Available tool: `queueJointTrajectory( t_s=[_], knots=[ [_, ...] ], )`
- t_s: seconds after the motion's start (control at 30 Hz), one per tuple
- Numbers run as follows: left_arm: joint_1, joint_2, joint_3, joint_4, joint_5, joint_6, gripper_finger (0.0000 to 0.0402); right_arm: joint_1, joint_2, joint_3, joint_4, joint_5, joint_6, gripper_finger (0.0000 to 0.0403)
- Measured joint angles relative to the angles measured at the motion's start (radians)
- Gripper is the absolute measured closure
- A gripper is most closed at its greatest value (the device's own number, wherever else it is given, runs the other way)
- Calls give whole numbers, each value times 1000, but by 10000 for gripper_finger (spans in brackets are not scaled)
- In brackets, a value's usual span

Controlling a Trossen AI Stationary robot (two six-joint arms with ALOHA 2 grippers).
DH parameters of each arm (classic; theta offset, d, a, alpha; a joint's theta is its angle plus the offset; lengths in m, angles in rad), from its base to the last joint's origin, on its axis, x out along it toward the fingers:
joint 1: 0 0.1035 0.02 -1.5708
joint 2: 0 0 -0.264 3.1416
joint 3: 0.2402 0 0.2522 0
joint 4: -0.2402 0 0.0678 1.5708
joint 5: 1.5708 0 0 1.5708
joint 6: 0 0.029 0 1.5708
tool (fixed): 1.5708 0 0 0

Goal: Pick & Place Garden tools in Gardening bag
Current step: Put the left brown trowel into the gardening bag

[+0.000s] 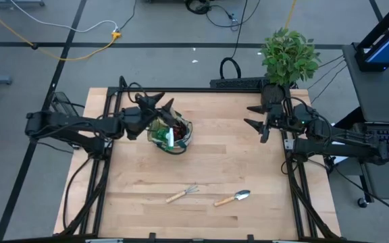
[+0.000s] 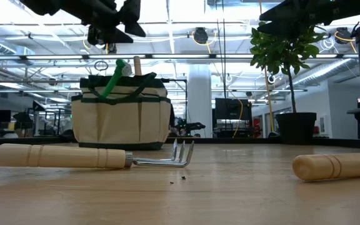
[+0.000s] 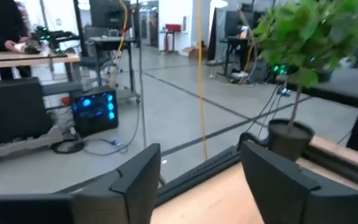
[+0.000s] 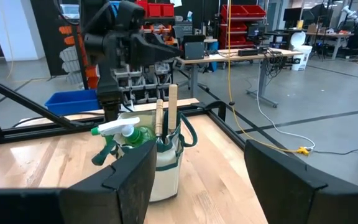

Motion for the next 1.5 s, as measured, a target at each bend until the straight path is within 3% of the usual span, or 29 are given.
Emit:
queueJointTrajectory(
  t_s=[0.13,0.33,0.4,0.7,0.87,1.5],
  knots=[
    [4,-6,1,4,22,0,238,0,0,0,2,0,0,165],
    [21,11,1,-15,23,13,371,0,0,0,3,0,8,165],
    [36,10,1,-22,30,11,392,0,0,0,3,0,8,165],
    [115,9,1,-111,168,-98,397,0,0,0,3,0,8,165],
    [119,10,1,-222,199,-203,397,0,0,0,3,0,8,165],
    [103,71,3,-263,278,-264,398,0,0,0,3,0,8,165]
  ],
)
